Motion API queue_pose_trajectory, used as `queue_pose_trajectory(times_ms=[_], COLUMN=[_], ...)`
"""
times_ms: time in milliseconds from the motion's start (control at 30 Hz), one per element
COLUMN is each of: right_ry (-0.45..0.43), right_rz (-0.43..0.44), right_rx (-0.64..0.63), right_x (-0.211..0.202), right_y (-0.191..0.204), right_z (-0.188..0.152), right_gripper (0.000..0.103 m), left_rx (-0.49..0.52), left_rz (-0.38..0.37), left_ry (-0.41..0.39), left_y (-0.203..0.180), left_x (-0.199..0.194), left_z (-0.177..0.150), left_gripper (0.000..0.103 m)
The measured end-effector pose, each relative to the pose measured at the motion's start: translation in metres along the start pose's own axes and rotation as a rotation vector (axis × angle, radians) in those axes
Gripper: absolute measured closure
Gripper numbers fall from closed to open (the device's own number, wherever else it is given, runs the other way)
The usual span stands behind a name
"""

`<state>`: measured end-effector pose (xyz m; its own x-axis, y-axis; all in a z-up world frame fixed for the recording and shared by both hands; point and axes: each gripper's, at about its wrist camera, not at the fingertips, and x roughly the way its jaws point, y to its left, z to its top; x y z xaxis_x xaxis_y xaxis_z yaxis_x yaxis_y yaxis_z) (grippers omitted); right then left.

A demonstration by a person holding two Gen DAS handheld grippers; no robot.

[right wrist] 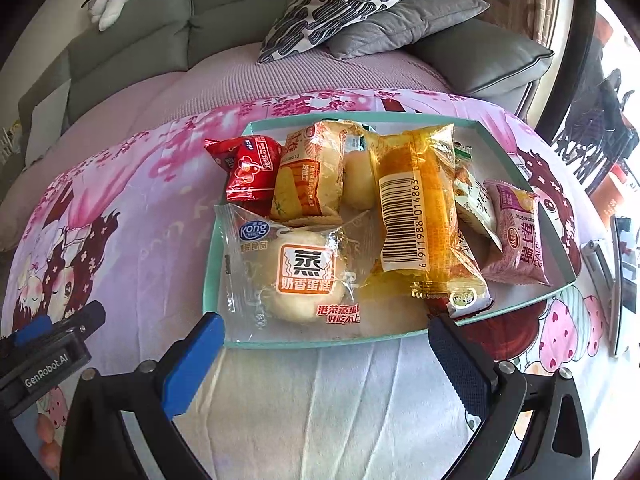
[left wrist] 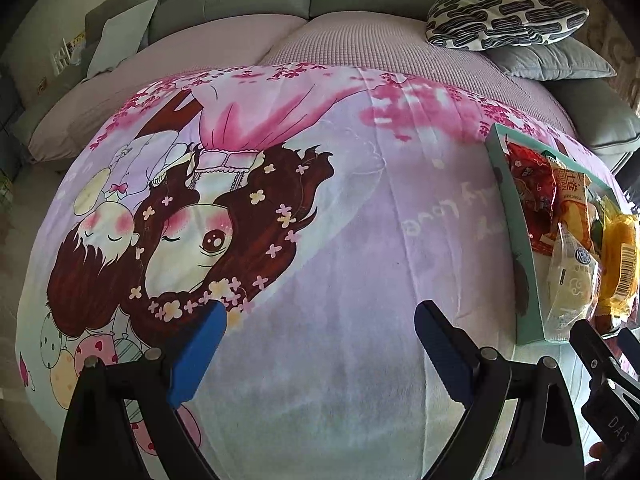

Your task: Organize snacks

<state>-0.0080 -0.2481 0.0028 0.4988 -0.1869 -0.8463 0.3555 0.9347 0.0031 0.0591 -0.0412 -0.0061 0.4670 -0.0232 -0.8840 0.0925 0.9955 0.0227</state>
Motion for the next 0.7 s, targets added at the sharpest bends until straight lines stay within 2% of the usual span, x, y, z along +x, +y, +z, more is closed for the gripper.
queue_pose_trajectory(times_ms=[533, 700], right_ry=[0.027, 0.039], right_rz=[0.016, 0.013], right_rx=[0.053, 0.056], right_x=[0.006, 0.009], right_y=[-0.026, -0.03], right_z=[-0.007, -0.007], right_gripper=[0.0, 0.0], left_rx=[0.14, 0.158], left_rz=[-0.008, 0.038], left_ry=[0.035, 0.047], left_y=[-0.039, -0.045], left_x=[0.003, 0.011], left_z=[-0.013, -0.016], left_gripper=[0.008, 0.008])
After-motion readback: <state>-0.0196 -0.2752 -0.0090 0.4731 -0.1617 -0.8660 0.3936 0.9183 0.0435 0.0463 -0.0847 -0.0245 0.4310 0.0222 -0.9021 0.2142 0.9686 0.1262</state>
